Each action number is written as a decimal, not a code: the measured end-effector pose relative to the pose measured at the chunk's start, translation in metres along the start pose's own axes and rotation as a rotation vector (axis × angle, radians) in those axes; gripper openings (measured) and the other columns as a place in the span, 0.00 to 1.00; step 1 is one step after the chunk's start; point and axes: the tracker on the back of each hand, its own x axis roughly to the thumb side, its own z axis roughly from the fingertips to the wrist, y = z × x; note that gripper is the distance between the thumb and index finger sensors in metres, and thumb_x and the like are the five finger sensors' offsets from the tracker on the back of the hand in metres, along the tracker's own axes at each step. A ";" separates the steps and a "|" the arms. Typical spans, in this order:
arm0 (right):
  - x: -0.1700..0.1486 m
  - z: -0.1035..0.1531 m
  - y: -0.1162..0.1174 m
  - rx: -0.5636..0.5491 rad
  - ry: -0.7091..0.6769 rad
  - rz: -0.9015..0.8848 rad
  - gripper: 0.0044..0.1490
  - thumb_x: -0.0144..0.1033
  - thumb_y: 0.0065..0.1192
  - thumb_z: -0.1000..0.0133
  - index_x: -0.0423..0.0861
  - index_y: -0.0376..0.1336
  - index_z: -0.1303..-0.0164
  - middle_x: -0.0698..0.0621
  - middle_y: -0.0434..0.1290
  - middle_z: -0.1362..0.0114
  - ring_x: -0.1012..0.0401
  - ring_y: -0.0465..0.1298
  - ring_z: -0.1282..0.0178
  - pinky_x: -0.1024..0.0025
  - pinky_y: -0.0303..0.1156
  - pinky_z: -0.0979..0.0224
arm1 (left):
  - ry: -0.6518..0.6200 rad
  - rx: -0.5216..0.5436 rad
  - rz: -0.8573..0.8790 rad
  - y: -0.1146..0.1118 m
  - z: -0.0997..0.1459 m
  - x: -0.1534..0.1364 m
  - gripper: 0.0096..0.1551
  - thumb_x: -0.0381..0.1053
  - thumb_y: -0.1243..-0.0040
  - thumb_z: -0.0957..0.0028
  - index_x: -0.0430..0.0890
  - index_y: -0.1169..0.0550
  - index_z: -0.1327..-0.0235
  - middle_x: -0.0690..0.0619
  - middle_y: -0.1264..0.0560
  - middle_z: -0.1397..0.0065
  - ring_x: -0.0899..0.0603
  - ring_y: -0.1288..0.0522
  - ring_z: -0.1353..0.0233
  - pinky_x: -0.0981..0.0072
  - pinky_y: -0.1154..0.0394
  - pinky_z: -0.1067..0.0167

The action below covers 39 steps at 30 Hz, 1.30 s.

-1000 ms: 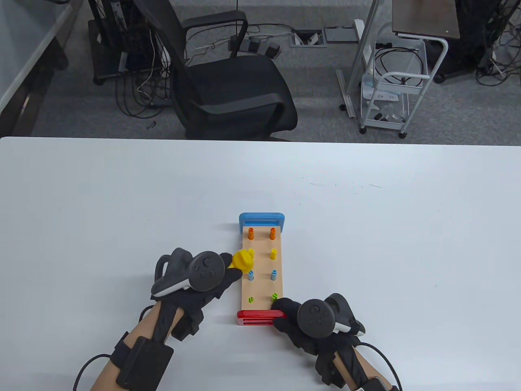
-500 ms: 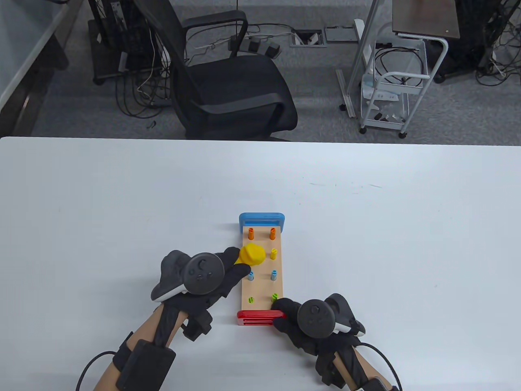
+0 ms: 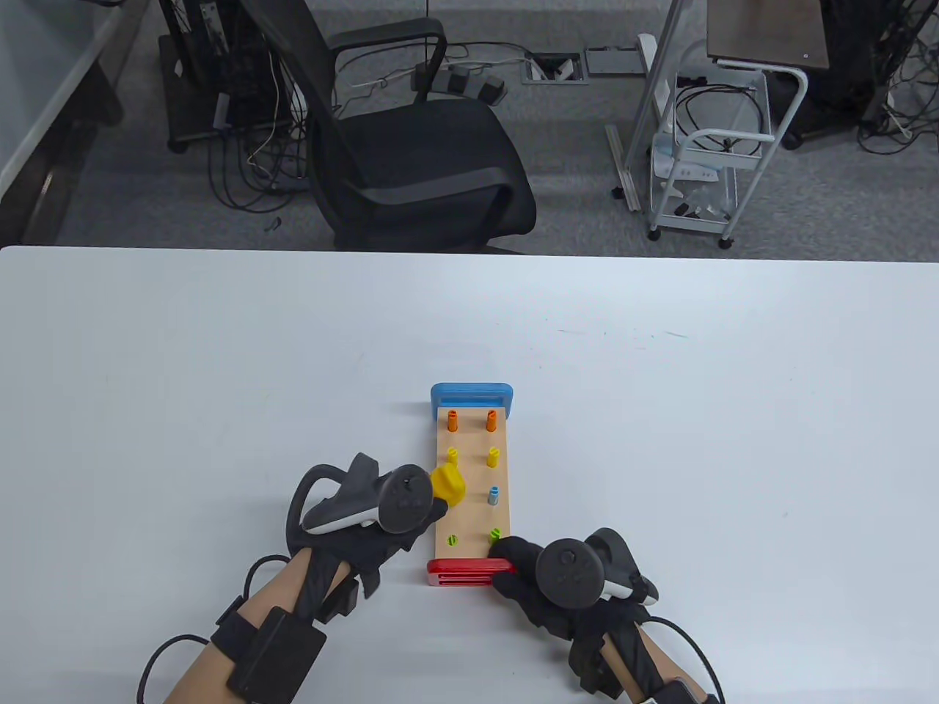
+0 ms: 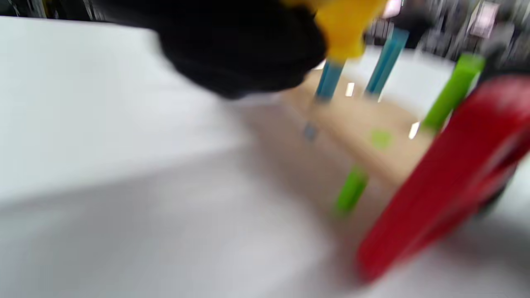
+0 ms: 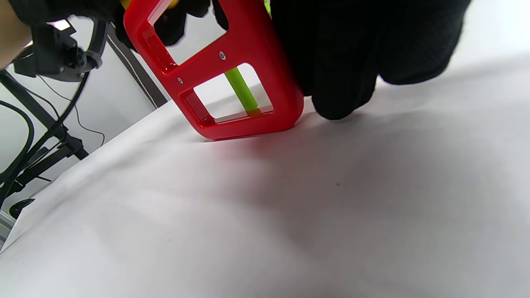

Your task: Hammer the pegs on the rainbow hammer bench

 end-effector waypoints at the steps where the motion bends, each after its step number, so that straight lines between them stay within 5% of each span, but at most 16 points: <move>1: 0.000 0.000 0.000 -0.001 0.000 0.000 0.39 0.50 0.30 0.37 0.41 0.46 0.19 0.28 0.66 0.22 0.36 0.73 0.33 0.34 0.68 0.33 | 0.009 -0.102 -0.068 0.010 0.003 0.001 0.40 0.67 0.60 0.40 0.39 0.26 0.31 0.46 0.14 0.55 0.45 0.14 0.70 0.62 0.18 0.71; 6: 0.000 0.000 0.000 -0.002 -0.002 -0.002 0.39 0.50 0.30 0.37 0.41 0.46 0.19 0.28 0.66 0.22 0.36 0.73 0.33 0.34 0.68 0.33 | -0.068 0.178 0.142 0.016 0.012 -0.001 0.40 0.66 0.58 0.40 0.39 0.27 0.30 0.44 0.14 0.53 0.43 0.14 0.67 0.60 0.18 0.69; 7: 0.000 0.000 0.000 -0.003 -0.002 -0.002 0.39 0.50 0.30 0.37 0.41 0.46 0.19 0.28 0.66 0.22 0.36 0.73 0.33 0.34 0.68 0.33 | -0.078 0.141 0.114 0.009 0.008 -0.001 0.40 0.66 0.58 0.41 0.39 0.26 0.30 0.44 0.13 0.54 0.43 0.14 0.68 0.60 0.18 0.70; 9: 0.000 0.000 0.000 -0.002 -0.001 -0.001 0.39 0.50 0.30 0.37 0.41 0.46 0.19 0.28 0.66 0.22 0.36 0.73 0.33 0.34 0.68 0.33 | -0.008 -0.179 -0.137 -0.017 -0.005 -0.002 0.39 0.68 0.62 0.42 0.43 0.29 0.31 0.49 0.14 0.53 0.47 0.13 0.68 0.64 0.17 0.70; 10: 0.000 0.000 0.000 -0.003 -0.001 -0.001 0.39 0.50 0.30 0.37 0.41 0.46 0.19 0.28 0.66 0.22 0.36 0.73 0.33 0.34 0.68 0.33 | -0.061 -0.199 -0.117 -0.007 0.000 -0.008 0.39 0.69 0.67 0.40 0.44 0.33 0.28 0.53 0.16 0.50 0.50 0.13 0.65 0.68 0.16 0.66; 11: 0.000 0.000 0.000 -0.002 0.000 0.001 0.39 0.50 0.30 0.37 0.41 0.46 0.19 0.28 0.66 0.22 0.36 0.73 0.33 0.34 0.68 0.33 | -0.056 -0.012 0.030 -0.001 0.003 -0.005 0.40 0.66 0.57 0.41 0.38 0.24 0.33 0.45 0.13 0.58 0.44 0.14 0.72 0.62 0.18 0.74; 17: 0.000 0.000 0.001 -0.004 -0.001 -0.002 0.39 0.50 0.30 0.37 0.41 0.46 0.19 0.28 0.66 0.22 0.36 0.73 0.33 0.34 0.68 0.33 | -0.103 0.186 0.187 0.023 0.015 -0.005 0.40 0.67 0.58 0.41 0.40 0.27 0.29 0.44 0.14 0.53 0.42 0.14 0.67 0.59 0.18 0.68; 19: 0.000 0.000 0.001 -0.004 -0.002 -0.003 0.39 0.50 0.30 0.37 0.41 0.46 0.19 0.28 0.66 0.22 0.36 0.73 0.33 0.34 0.68 0.33 | -0.076 0.100 0.071 0.007 0.005 -0.005 0.40 0.66 0.56 0.41 0.38 0.25 0.31 0.43 0.13 0.56 0.42 0.14 0.70 0.59 0.18 0.72; 20: 0.000 0.000 0.001 -0.004 -0.001 -0.002 0.39 0.50 0.30 0.37 0.41 0.46 0.19 0.28 0.66 0.22 0.36 0.73 0.33 0.35 0.68 0.33 | -0.016 -0.169 -0.175 -0.011 -0.008 -0.004 0.39 0.66 0.57 0.41 0.39 0.24 0.32 0.44 0.12 0.57 0.43 0.14 0.72 0.61 0.18 0.73; 21: 0.000 0.000 0.001 -0.003 0.000 -0.001 0.39 0.50 0.30 0.37 0.41 0.46 0.19 0.28 0.66 0.22 0.36 0.73 0.33 0.34 0.68 0.33 | -0.007 -0.259 -0.211 0.003 0.002 -0.008 0.39 0.69 0.68 0.42 0.46 0.33 0.29 0.55 0.15 0.51 0.51 0.13 0.66 0.69 0.15 0.67; 23: 0.000 0.000 0.001 -0.010 0.000 0.001 0.39 0.50 0.29 0.37 0.41 0.46 0.19 0.28 0.66 0.22 0.36 0.73 0.33 0.35 0.68 0.33 | -0.046 -0.025 -0.012 0.015 0.005 -0.006 0.39 0.66 0.59 0.41 0.39 0.25 0.32 0.46 0.13 0.57 0.44 0.14 0.72 0.61 0.18 0.73; 28: 0.000 0.000 0.001 -0.007 0.000 -0.002 0.39 0.50 0.30 0.37 0.41 0.46 0.19 0.28 0.66 0.22 0.36 0.73 0.33 0.35 0.68 0.33 | -0.117 0.177 0.113 0.028 0.012 0.000 0.40 0.66 0.58 0.41 0.40 0.27 0.29 0.44 0.14 0.53 0.42 0.14 0.67 0.59 0.18 0.69; 30: 0.000 0.000 0.001 -0.007 0.000 -0.003 0.39 0.50 0.30 0.37 0.41 0.46 0.19 0.28 0.66 0.22 0.36 0.73 0.33 0.34 0.68 0.33 | -0.079 0.038 -0.037 0.002 -0.003 0.000 0.40 0.66 0.56 0.41 0.38 0.23 0.33 0.44 0.12 0.58 0.43 0.14 0.72 0.60 0.18 0.74; 31: 0.000 0.000 0.001 -0.007 0.000 -0.002 0.39 0.50 0.30 0.37 0.41 0.46 0.19 0.28 0.66 0.22 0.36 0.73 0.33 0.35 0.68 0.33 | 0.010 -0.255 -0.261 -0.010 -0.014 -0.001 0.39 0.68 0.64 0.42 0.44 0.29 0.31 0.52 0.14 0.54 0.48 0.13 0.69 0.66 0.16 0.70; 34: 0.000 0.000 0.001 -0.007 0.002 0.002 0.39 0.50 0.29 0.37 0.41 0.45 0.19 0.28 0.66 0.22 0.36 0.73 0.33 0.35 0.68 0.33 | -0.069 0.024 0.001 0.013 0.002 -0.002 0.39 0.67 0.58 0.41 0.40 0.25 0.32 0.46 0.13 0.57 0.44 0.14 0.72 0.62 0.18 0.73; 39: -0.001 0.000 0.001 -0.005 0.001 0.000 0.39 0.50 0.30 0.37 0.41 0.46 0.19 0.28 0.66 0.22 0.36 0.73 0.33 0.34 0.68 0.33 | -0.113 0.128 0.121 0.029 0.014 -0.001 0.40 0.67 0.59 0.41 0.40 0.27 0.30 0.45 0.14 0.55 0.43 0.14 0.69 0.60 0.18 0.70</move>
